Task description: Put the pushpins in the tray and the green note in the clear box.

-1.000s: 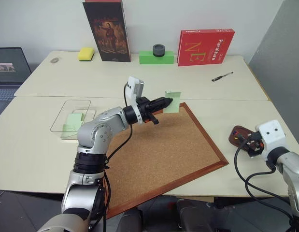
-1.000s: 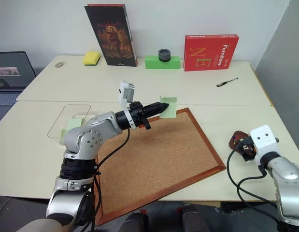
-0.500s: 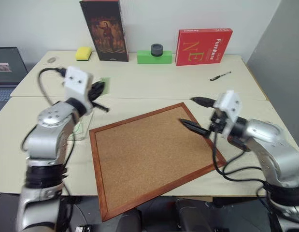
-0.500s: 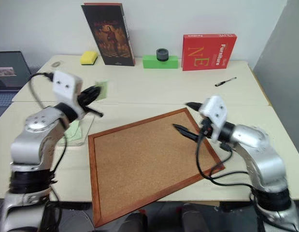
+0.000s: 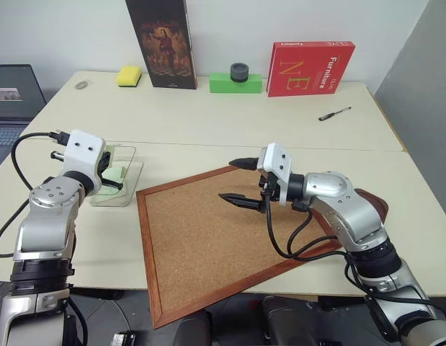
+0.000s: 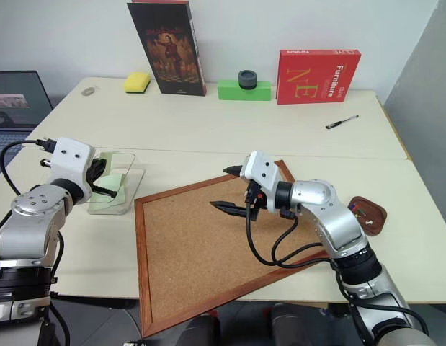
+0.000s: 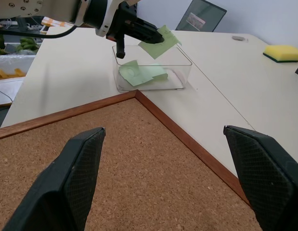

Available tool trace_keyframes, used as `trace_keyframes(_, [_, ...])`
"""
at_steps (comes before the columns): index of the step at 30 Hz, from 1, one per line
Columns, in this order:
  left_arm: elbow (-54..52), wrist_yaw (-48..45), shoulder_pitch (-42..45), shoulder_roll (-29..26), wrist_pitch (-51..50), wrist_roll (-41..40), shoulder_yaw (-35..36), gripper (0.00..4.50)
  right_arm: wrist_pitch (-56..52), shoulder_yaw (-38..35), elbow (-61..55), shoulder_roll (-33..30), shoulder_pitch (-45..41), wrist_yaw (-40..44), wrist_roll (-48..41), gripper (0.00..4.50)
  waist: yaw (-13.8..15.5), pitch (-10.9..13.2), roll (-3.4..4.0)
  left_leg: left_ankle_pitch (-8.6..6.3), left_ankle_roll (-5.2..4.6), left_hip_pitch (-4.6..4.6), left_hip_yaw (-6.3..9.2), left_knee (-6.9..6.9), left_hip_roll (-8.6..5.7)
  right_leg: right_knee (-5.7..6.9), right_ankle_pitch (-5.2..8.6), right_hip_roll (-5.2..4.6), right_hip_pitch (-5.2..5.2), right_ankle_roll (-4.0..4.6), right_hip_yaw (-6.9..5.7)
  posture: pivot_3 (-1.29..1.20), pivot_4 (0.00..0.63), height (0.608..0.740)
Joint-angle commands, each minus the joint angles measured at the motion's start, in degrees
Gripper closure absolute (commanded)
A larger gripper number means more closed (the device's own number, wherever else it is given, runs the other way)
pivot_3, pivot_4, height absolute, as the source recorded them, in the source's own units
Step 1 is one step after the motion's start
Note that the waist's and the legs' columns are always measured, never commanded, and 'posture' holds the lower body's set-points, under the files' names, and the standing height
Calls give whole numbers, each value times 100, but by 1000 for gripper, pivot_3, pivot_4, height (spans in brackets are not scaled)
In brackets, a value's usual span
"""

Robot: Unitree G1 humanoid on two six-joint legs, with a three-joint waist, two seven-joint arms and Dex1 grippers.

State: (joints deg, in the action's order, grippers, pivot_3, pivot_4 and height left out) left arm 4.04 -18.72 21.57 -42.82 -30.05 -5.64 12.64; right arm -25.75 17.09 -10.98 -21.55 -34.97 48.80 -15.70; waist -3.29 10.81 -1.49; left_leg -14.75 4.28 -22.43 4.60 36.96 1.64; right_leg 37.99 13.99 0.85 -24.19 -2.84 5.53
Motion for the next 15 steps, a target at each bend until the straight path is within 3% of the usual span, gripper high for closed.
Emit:
trace_keyframes(1, [-124,165,-23,63,-118,-40,335,4101,155,-3,-110,19,-143,87,38,317,0,0,0,0,0,0,0,1,0,0,0,0,0,0,0,0,150,740])
trace_keyframes(15, [-484,201,143,172,-345,-200,501,1466,176,-76,-80,165,-217,47,104,317,0,0,0,0,0,1,1,2,0,2,-1,0,1,1,-1,0,150,740])
